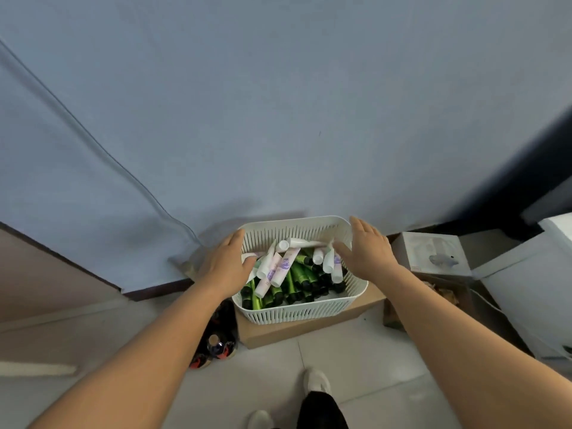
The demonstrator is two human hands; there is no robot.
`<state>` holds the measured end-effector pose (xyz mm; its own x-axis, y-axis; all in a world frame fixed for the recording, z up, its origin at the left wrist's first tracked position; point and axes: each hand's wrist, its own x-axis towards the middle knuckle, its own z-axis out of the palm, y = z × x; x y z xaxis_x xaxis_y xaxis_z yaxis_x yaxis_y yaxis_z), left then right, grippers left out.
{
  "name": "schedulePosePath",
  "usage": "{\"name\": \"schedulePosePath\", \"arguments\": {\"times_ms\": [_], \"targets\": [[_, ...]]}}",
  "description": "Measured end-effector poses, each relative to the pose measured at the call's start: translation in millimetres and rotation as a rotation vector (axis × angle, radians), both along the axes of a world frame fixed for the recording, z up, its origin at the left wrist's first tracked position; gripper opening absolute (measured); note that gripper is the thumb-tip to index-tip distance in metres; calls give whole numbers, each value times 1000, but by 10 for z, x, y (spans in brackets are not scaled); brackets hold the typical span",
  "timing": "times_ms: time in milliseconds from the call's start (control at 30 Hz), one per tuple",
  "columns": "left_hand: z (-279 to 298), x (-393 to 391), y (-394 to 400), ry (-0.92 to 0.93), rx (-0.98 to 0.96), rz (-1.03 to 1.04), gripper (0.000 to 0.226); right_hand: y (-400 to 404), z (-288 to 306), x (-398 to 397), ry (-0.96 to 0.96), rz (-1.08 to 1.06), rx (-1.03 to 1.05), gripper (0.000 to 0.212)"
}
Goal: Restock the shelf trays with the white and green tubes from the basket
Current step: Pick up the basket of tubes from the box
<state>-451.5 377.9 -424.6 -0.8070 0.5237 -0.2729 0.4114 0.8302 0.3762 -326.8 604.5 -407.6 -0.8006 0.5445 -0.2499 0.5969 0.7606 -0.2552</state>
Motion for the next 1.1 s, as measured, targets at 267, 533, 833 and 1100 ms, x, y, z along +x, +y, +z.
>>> {"name": "schedulePosePath", "arguments": {"times_ms": [267, 533, 833, 1100], "targets": [[-821, -247, 198, -157, -33, 153, 64, 448, -865, -275, -87, -62, -163, 68], [-1519, -407, 300, -299, -94, 311, 79, 857, -1598, -442, -131, -147, -201, 67], [-1837, -325, 364, -216, -49, 496, 78, 1001, -2121, -299, -85, -285, -311, 76], [-1984, -333, 323, -190, 85, 617, 62, 1028, -2266, -235, 2, -339, -287, 59]]}}
